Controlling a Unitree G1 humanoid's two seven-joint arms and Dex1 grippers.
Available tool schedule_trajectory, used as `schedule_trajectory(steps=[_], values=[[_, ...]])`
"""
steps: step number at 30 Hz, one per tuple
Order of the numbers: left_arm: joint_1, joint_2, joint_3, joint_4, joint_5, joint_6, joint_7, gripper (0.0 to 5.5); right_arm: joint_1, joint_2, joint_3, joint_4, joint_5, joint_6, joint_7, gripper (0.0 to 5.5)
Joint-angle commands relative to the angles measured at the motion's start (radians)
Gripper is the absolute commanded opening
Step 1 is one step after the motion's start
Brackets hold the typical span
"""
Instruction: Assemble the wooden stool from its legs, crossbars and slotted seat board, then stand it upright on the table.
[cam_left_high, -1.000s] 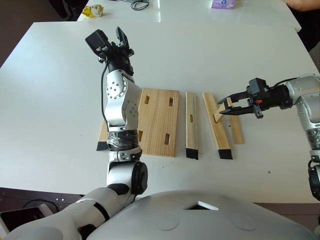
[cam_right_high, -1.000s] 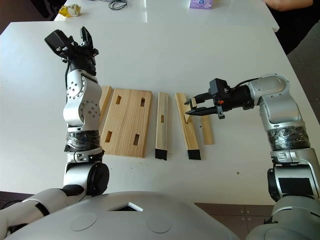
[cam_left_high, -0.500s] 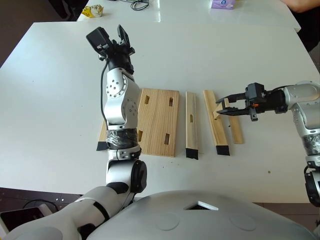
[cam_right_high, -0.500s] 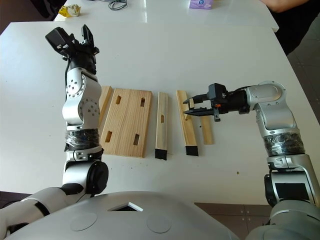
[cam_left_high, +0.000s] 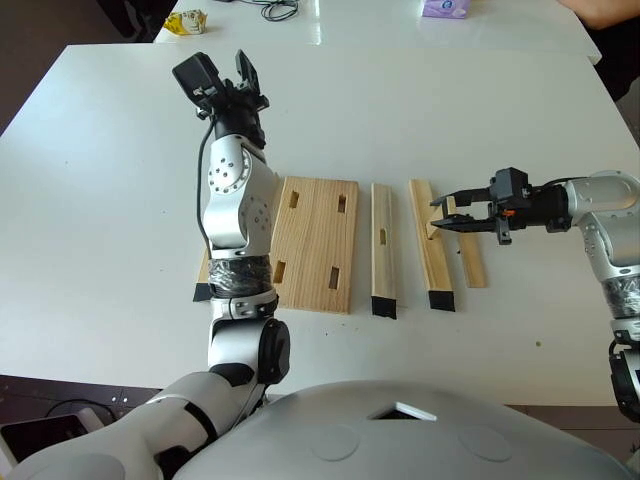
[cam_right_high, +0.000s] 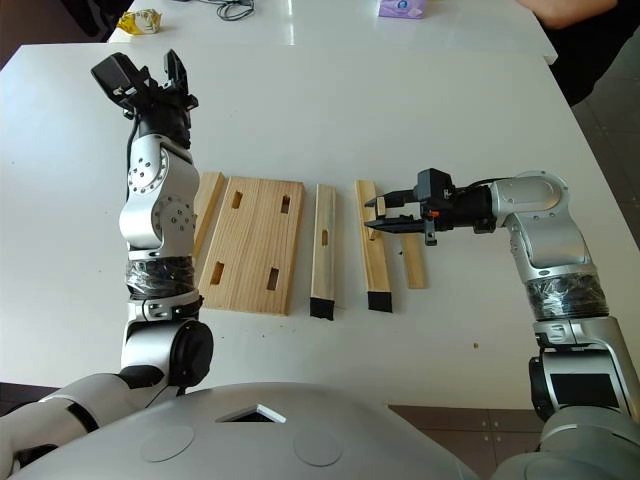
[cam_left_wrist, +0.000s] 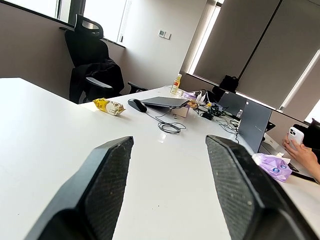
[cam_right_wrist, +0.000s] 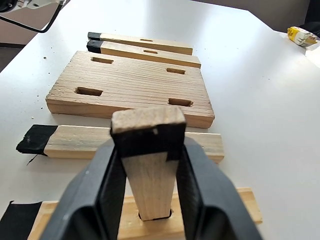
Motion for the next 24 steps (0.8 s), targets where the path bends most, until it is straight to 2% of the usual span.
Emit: schedule_trajectory(steps=[1, 2, 3, 13, 19, 24], values=[[-0.012, 0.006, 0.006, 0.008, -0.007, 0.015, -0.008, 2.7, 0.044, 0.012, 0.033, 0.052, -0.059, 0.051, -0.024, 1.33], [-0.013, 0.007, 0.007, 0.01, -0.008, 0.015, -0.009, 2.7, 0.038, 0.014, 0.028, 0.052, -0.054, 0.054, -0.028, 1.33], [-0.014, 0.007, 0.008, 0.012, -0.009, 0.015, -0.01, 2.7, 0.03, 0.018, 0.021, 0.053, -0.048, 0.057, -0.033, 1.61], [-0.018, 0.01, 0.017, 0.021, -0.012, 0.012, -0.02, 2.7, -0.012, 0.043, -0.043, 0.036, -0.003, 0.135, -0.053, 3.02], [-0.014, 0.012, 0.022, 0.014, -0.013, 0.01, -0.025, 2.7, 0.028, -0.005, -0.052, -0.045, 0.008, 0.161, -0.004, 3.9], [-0.011, 0.016, 0.03, 0.011, -0.018, 0.011, -0.029, 2.7, 0.025, -0.032, -0.114, -0.138, 0.054, 0.214, -0.013, 3.9]])
